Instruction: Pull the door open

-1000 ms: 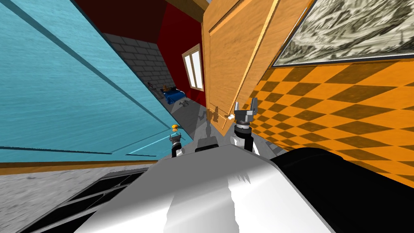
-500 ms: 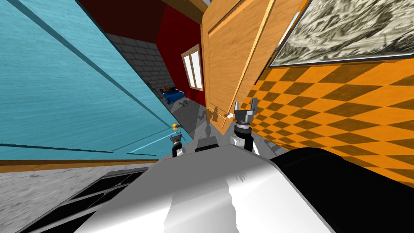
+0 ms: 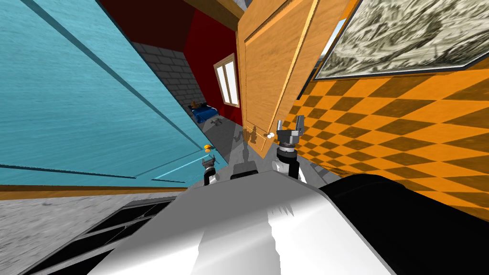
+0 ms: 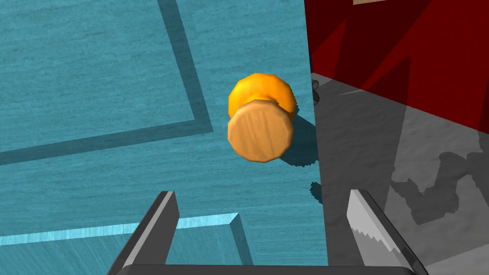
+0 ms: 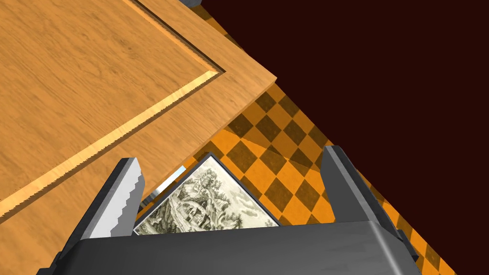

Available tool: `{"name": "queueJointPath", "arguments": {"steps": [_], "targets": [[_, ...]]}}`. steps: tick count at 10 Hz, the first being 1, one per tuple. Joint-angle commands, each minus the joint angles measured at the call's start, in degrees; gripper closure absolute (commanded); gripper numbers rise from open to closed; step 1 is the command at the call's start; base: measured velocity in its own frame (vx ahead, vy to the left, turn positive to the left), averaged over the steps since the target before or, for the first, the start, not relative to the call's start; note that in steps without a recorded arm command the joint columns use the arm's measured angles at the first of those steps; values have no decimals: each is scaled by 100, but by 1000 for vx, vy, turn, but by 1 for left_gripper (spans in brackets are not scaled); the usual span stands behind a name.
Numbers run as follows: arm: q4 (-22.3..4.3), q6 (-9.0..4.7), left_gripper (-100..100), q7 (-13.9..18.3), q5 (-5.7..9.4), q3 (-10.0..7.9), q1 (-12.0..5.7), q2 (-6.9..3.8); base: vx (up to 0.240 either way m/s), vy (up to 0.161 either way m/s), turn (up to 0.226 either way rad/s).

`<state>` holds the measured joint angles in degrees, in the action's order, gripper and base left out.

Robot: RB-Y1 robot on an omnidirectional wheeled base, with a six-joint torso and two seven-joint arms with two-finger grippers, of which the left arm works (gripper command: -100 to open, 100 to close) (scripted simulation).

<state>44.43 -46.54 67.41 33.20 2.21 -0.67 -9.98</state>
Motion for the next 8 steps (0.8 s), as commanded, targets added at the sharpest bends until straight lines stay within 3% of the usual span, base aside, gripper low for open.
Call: {"name": "queueJointPath", "arguments": {"steps": [1,5,6,7,8], "targets": [[-2,5,-100,286,86,75,-17,-5,-56,13,-23],[24,24,-100,763,225,195,-25,-16,-48,9,-15],[13,17,-100,688,204,179,-26,-14,-16,5,-4],[-40,-25,-100,874,244,148,37,-169,166,2,-112],[-56,-37,-100,921,255,137,55,-215,253,23,-105]]}}
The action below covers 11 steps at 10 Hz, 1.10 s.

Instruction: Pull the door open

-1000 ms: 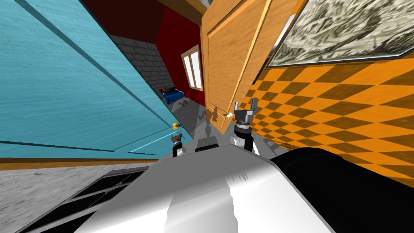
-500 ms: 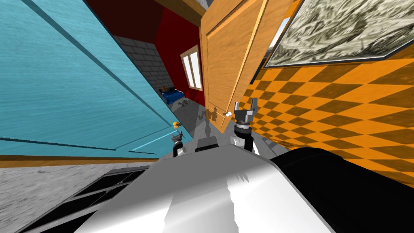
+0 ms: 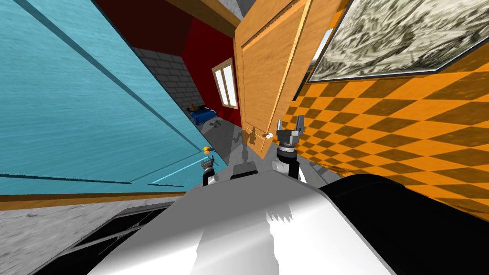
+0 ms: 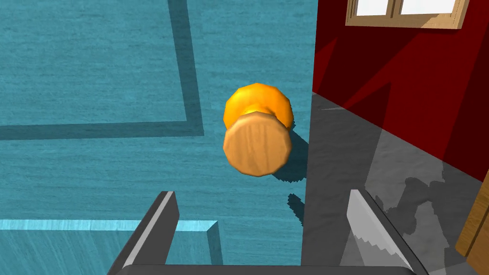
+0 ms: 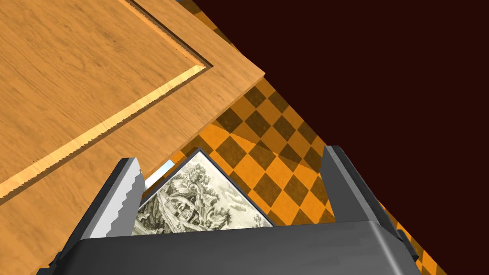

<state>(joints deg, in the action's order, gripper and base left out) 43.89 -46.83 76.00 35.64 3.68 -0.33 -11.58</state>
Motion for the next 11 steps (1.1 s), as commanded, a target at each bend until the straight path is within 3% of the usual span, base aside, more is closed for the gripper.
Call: {"name": "queueJointPath", "arguments": {"steps": [1,3,5,6,7,8,9,11], "targets": [[-35,-34,-100,165,35,-32,61,-153,196,11,-107],[-35,-34,-100,165,35,-32,61,-153,76,8,-9],[-117,-100,-100,420,93,-86,160,-396,140,-4,-121],[-117,-100,-100,420,93,-86,160,-396,130,23,-44],[-160,-134,-100,553,123,-114,212,-523,150,36,-104],[-217,-148,-100,520,103,-90,153,-486,77,21,-24],[-217,-148,100,520,103,-90,153,-486,-13,-2,25],[-217,-148,100,520,103,-90,153,-486,-23,-5,-4]]}}
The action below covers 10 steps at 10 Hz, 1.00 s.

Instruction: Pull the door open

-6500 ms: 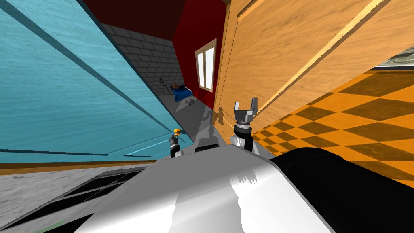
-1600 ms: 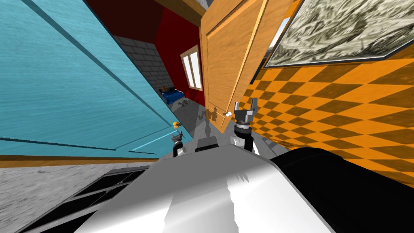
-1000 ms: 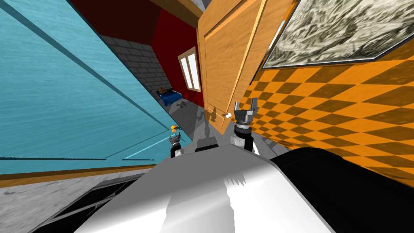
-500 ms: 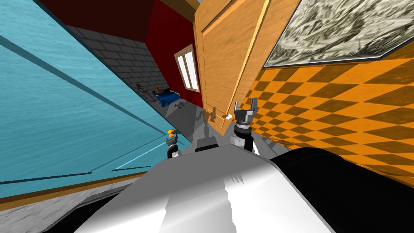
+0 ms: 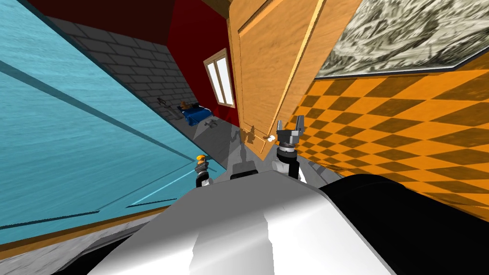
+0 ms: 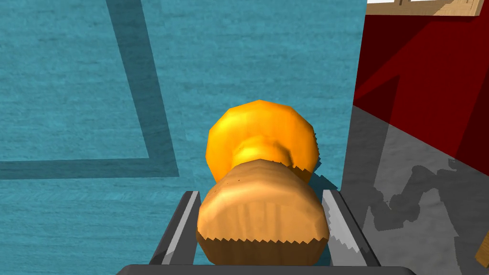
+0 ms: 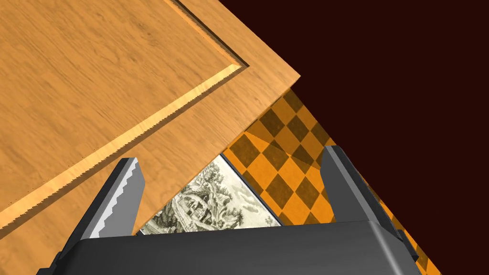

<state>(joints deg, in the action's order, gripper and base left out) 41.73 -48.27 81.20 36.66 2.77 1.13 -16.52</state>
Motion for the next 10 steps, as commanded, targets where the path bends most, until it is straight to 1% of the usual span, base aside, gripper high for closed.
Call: {"name": "queueJointPath", "arguments": {"steps": [1,3,4,5,8,10], "targets": [[-1,-4,100,0,1,2,7,8,-12,-2,-3],[-1,-4,100,0,1,2,7,8,-3,-1,1],[26,-6,100,123,-55,126,49,-68,-166,13,-104],[36,-10,100,157,-69,158,60,-89,-240,22,-117],[123,-50,100,480,-202,460,159,-281,-256,41,-142],[170,-72,100,653,-273,622,213,-384,-257,0,-108]]}}
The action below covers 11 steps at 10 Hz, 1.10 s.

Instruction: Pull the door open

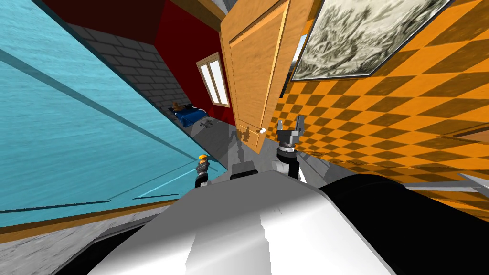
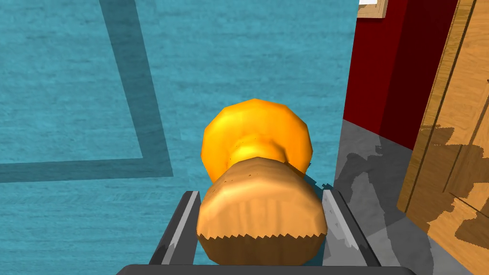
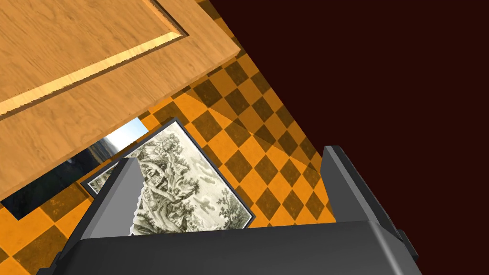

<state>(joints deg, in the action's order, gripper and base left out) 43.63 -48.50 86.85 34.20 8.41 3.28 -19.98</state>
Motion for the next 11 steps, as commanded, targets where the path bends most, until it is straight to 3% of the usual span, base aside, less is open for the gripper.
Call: {"name": "queueJointPath", "arguments": {"steps": [1,2,3,10,11], "targets": [[-3,-57,100,151,-53,116,17,-75,-262,0,-89],[-7,-24,100,86,-35,74,10,-49,-115,-3,-24],[18,-74,100,212,-96,205,83,-117,-161,24,-66],[192,-326,100,680,-328,675,324,-457,-217,27,-84],[224,-264,100,620,-308,634,322,-436,-100,13,-22]]}}
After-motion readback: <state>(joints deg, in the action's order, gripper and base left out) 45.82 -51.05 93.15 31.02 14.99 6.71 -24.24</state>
